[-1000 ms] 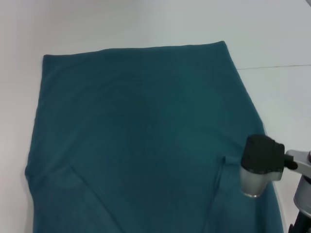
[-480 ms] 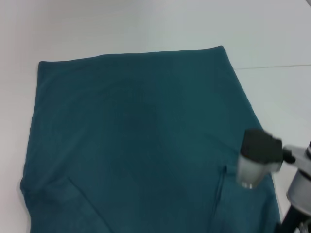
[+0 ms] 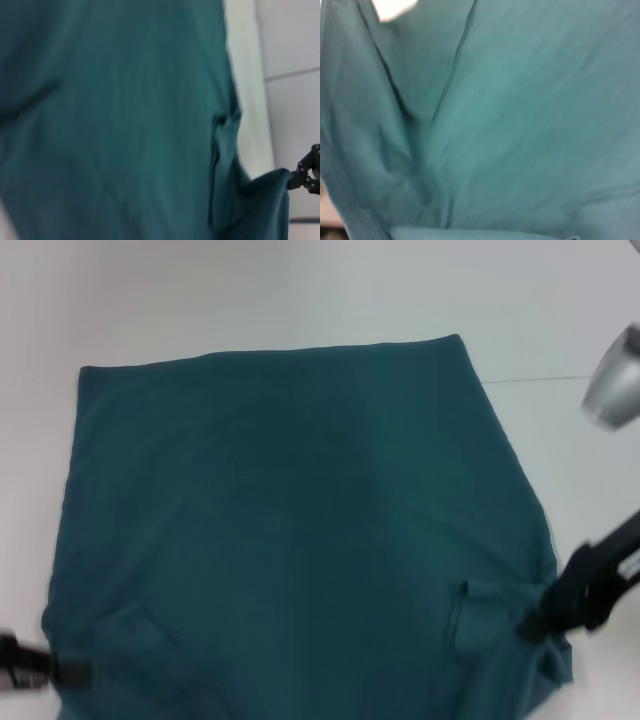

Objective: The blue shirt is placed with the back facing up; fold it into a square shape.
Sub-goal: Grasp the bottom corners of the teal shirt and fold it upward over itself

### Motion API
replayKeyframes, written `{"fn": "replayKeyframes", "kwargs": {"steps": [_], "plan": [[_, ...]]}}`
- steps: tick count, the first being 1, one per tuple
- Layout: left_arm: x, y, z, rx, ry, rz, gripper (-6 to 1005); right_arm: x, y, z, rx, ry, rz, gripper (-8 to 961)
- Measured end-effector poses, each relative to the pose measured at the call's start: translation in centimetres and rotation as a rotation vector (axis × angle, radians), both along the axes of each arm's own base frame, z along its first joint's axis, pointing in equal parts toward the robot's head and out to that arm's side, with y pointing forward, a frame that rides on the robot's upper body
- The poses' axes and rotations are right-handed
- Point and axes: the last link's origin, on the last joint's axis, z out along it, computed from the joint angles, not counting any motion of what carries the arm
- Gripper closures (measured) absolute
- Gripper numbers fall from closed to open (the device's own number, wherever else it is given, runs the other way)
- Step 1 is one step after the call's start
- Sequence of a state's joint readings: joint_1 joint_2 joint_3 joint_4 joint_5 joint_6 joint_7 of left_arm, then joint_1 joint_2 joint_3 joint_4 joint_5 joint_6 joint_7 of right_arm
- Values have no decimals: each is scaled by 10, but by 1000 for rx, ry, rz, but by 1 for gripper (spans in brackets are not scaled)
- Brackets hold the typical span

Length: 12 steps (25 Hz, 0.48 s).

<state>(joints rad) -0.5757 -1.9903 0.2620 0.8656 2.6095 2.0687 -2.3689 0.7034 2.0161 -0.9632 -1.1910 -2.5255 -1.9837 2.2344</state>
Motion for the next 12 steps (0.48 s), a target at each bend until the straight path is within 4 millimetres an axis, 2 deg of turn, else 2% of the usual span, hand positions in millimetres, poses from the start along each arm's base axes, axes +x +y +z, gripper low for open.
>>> {"fn": "replayKeyframes", "kwargs": {"steps": [7,12], "plan": [[21,40,36,197,19,-132,973,-7,27,33,206,106,-1,912],[29,66,43,300,66,-185,973,-4,43,47,358,143,-16,912]]}}
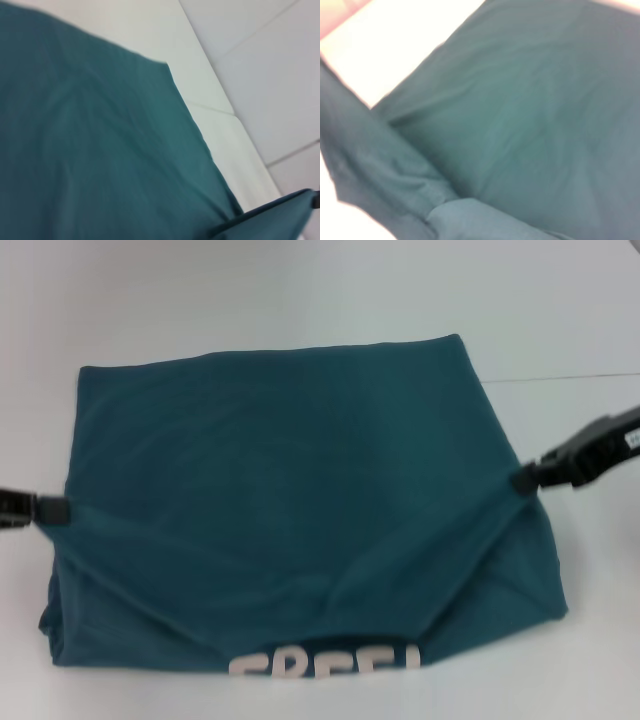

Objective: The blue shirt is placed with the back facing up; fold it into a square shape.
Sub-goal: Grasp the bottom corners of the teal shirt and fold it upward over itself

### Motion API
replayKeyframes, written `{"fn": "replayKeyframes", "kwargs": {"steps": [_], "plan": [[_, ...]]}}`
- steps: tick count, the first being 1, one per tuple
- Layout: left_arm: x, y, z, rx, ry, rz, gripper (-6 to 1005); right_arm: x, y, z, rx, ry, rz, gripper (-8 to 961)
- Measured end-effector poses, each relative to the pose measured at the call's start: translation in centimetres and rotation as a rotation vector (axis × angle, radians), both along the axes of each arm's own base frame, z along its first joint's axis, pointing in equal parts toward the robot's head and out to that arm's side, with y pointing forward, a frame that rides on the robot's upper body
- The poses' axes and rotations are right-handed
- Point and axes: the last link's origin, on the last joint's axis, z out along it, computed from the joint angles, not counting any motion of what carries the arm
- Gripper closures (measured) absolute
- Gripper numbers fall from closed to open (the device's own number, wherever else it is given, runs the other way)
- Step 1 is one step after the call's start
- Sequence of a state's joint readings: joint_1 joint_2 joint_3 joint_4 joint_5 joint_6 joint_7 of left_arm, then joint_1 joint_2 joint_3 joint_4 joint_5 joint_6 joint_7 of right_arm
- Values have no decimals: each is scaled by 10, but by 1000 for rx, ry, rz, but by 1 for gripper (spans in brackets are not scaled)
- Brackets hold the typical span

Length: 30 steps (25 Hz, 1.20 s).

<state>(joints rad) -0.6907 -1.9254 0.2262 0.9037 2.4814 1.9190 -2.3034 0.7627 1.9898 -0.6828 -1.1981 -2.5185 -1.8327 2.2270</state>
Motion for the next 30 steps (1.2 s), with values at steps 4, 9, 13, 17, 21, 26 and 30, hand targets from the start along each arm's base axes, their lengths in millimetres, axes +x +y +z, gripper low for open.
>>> {"fn": "replayKeyframes", "kwargs": {"steps": [4,9,13,17,21,26,30], "plan": [[3,17,1,61,51,-16,973,4,10,13,115,47,-17,912],[9,33,0,127,92,-63,973,10,24,20,245,61,-32,912],[13,46,-5,192,123,-100,973,11,34,17,330,74,-36,912],[21,58,-14,213,153,-140,972,8,44,8,376,59,-48,912],[30,70,-22,228,202,-176,972,5,49,-2,393,37,-54,912],[37,82,-27,248,256,-201,972,2,49,-14,364,58,-11,911],[39,84,-27,252,263,-209,973,-18,43,-30,257,135,113,910]]}}
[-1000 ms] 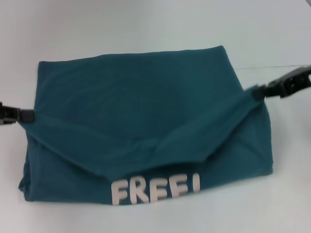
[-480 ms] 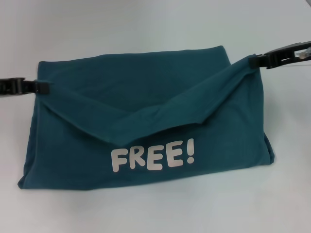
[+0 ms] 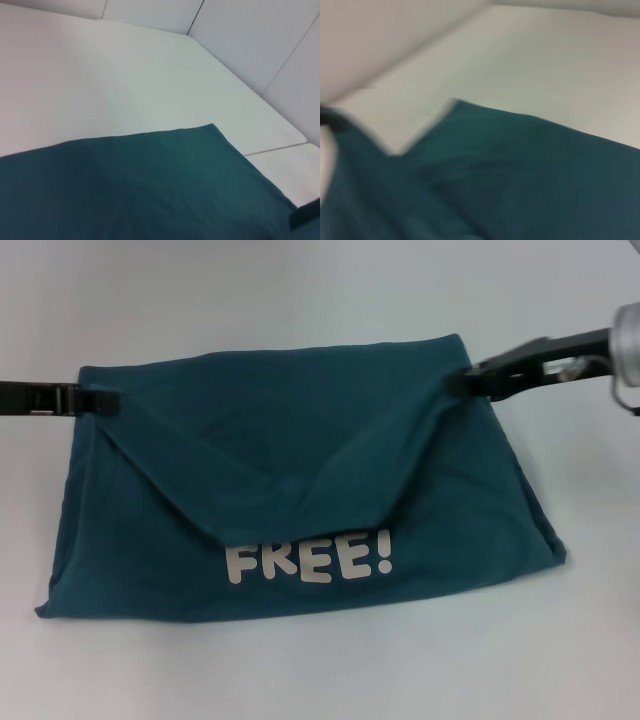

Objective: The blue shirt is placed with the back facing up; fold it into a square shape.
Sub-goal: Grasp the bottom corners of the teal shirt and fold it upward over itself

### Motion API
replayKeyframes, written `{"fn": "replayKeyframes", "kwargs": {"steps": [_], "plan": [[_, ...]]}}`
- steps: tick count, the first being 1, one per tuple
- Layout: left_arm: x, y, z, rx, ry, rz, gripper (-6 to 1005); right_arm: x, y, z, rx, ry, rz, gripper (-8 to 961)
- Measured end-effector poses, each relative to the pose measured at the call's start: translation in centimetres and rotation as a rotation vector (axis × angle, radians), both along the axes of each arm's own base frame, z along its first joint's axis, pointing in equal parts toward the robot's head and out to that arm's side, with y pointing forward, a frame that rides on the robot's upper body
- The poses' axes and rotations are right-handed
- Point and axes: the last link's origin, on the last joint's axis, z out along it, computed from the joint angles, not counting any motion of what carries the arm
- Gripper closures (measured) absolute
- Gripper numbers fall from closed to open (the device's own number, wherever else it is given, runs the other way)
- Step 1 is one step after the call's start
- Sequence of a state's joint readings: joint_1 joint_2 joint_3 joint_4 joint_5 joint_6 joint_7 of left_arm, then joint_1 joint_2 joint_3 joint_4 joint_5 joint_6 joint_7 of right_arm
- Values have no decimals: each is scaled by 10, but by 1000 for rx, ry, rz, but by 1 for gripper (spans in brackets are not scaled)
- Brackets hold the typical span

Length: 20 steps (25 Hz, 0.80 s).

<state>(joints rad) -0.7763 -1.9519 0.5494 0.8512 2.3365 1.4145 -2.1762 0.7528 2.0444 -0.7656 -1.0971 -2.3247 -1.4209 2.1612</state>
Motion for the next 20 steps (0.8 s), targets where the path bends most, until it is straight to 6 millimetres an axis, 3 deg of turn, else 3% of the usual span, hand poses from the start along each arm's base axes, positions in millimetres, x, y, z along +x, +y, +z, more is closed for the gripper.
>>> {"fn": "replayKeyframes", "kwargs": {"steps": [4,6,13,20], "plan": [[-2,0,2,7,1,2,973,-27,-4,-22,-141,45,156,906],[-2,0,2,7,1,3,973,-29,-2,-29,-167,27,164,904],[-5,-3,-3,-5,-3,12,972,17,19,-31,-25,-70,-54,898],[-8,2,-11,13,19,26,972,47,26,-30,86,-96,-189,891]]}}
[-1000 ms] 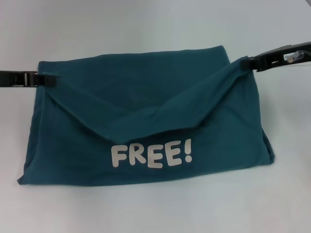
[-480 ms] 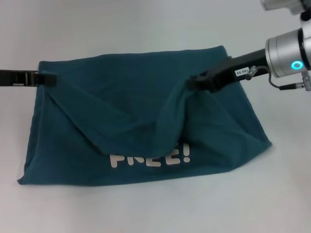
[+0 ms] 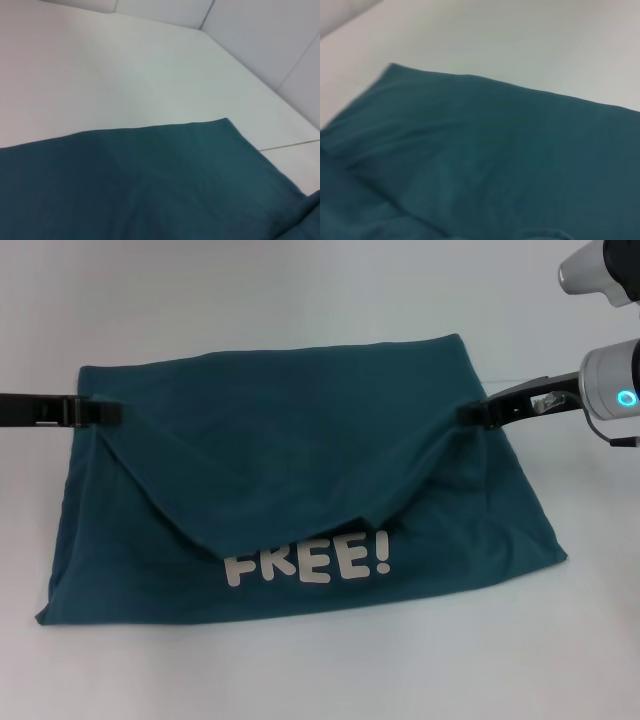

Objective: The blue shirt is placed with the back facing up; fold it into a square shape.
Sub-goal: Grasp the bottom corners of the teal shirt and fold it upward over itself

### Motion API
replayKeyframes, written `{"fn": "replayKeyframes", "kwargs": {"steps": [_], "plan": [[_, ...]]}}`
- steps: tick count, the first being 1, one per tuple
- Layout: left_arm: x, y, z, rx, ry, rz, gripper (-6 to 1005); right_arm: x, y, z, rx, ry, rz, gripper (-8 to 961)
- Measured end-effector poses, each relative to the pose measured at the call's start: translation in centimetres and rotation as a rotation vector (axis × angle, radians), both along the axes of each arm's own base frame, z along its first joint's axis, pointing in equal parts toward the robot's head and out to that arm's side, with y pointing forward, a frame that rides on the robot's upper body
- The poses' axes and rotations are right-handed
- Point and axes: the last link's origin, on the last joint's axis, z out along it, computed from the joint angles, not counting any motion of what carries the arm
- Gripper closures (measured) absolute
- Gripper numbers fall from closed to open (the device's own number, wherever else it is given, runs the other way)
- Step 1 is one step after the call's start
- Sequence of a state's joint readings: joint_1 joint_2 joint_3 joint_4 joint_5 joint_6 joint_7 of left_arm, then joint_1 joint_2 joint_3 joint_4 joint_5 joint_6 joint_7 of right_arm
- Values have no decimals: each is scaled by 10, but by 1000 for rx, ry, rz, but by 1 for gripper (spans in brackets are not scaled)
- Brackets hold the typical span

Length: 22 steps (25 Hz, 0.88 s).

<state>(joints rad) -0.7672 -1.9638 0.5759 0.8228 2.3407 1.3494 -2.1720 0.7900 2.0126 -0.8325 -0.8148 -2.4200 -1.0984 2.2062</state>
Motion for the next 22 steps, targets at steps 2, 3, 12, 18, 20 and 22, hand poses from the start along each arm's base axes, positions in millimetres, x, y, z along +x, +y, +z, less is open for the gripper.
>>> {"fn": "replayKeyframes", "kwargs": {"steps": [2,3,12,18,20,22], "plan": [[-1,2,-1,11,14,2,972,4,1,1,25,-1,-19,889],[-1,3,-1,17,21,2,973,5,2,2,35,0,-26,888],[9,14,-11,42,71,-26,973,13,8,12,121,19,-82,880],[20,24,-16,67,110,-56,973,18,10,19,176,43,-138,874],[22,27,-15,80,117,-59,972,19,11,22,186,39,-147,872],[23,30,-14,97,123,-60,972,19,12,24,194,34,-149,870]]}}
